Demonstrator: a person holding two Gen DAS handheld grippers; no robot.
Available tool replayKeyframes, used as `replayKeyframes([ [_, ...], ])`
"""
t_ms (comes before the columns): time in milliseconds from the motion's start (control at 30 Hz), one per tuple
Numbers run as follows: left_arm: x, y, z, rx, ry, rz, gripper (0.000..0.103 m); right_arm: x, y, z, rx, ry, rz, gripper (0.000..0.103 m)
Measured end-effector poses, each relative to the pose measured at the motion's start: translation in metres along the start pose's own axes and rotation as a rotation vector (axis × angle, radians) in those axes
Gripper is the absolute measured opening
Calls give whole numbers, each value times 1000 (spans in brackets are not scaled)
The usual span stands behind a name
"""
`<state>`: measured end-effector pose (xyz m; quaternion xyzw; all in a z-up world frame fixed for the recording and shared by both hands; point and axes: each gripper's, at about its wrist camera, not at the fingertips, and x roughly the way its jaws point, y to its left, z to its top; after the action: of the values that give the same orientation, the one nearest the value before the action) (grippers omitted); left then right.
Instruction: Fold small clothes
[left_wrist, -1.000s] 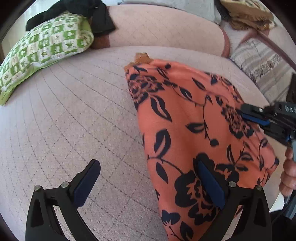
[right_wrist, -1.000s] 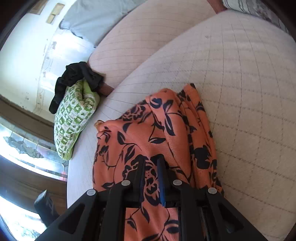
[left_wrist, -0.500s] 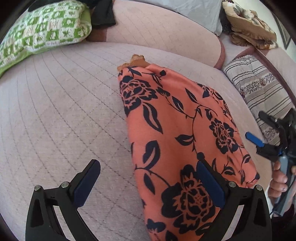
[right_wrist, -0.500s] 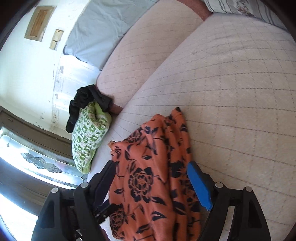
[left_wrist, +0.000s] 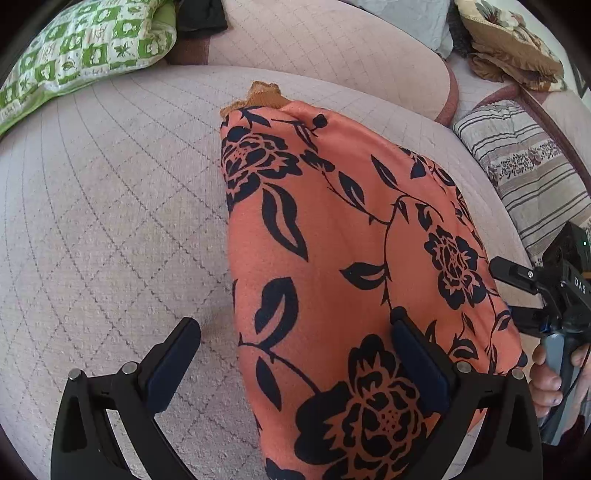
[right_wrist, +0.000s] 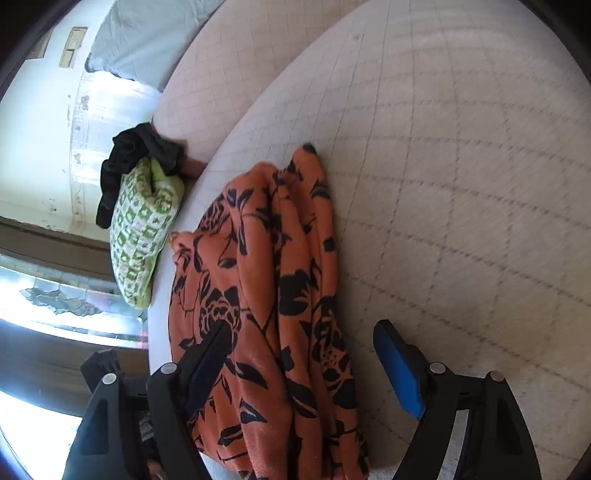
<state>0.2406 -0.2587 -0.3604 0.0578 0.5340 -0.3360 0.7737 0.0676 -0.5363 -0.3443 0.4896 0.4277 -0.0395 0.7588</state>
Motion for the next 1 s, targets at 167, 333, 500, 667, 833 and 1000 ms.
replayKeyframes([
  [167,0,7,0,-18,5,-11,103,9,1,-1,-4,29,42,82],
  [333,2,9,2,-24,6,-18,103,13,4,-2,-13,37,56,82],
  [500,4,8,3,-28,4,-19,103,19,8,-2,-19,36,66,82],
  [667,6,5,5,-28,5,-21,103,29,18,-2,-34,38,78,82],
  [833,9,1,6,-26,7,-30,103,38,22,1,-32,42,105,82],
  [1000,13,-6,6,-18,14,-48,103,44,27,1,-55,55,114,78],
])
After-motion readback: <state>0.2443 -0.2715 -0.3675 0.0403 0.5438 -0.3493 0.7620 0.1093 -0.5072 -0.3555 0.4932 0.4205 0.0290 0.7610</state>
